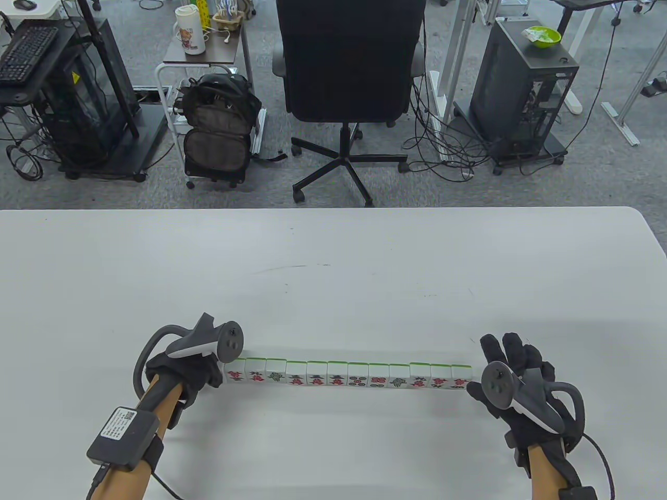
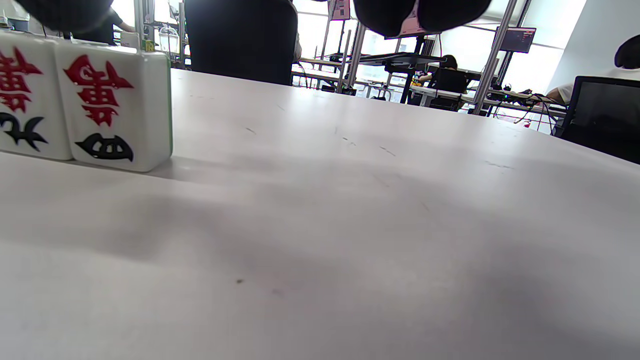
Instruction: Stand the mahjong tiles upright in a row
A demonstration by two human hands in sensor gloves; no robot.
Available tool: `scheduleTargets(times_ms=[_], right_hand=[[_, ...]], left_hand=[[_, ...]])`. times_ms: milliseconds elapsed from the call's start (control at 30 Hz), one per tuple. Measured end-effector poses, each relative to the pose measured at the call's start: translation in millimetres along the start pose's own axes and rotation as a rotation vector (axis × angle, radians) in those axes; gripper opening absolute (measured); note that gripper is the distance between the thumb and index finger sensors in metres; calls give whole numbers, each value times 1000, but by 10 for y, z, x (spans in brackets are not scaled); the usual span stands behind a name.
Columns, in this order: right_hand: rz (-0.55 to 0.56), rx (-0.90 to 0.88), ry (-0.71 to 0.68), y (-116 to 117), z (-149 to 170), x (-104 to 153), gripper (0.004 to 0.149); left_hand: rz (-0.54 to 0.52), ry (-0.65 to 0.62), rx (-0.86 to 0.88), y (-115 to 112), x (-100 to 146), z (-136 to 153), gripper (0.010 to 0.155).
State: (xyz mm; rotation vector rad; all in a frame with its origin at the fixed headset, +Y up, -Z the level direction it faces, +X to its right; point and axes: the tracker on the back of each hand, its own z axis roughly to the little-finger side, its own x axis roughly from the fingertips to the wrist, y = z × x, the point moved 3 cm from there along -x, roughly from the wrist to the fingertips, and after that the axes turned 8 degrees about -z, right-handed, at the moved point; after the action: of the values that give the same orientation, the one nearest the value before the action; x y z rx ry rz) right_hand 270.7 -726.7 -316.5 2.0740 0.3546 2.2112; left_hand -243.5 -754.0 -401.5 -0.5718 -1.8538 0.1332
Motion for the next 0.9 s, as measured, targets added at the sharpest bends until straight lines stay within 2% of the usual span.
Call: scheduleTargets(times_ms=[300, 533, 767, 900], right_hand=[[-4, 4, -3, 1, -22, -1, 89], [-8, 8, -7, 3, -37, 2, 89], [12, 27, -34, -23, -141, 39, 91], [47, 54, -29, -47, -206, 65, 93]], left_hand=[[-45, 11, -12, 5, 18, -5, 79], [-1, 18, 27, 20, 88, 6, 83], [-232, 119, 63, 201, 467, 148, 82], [-330, 208, -9, 242, 663, 176, 84]])
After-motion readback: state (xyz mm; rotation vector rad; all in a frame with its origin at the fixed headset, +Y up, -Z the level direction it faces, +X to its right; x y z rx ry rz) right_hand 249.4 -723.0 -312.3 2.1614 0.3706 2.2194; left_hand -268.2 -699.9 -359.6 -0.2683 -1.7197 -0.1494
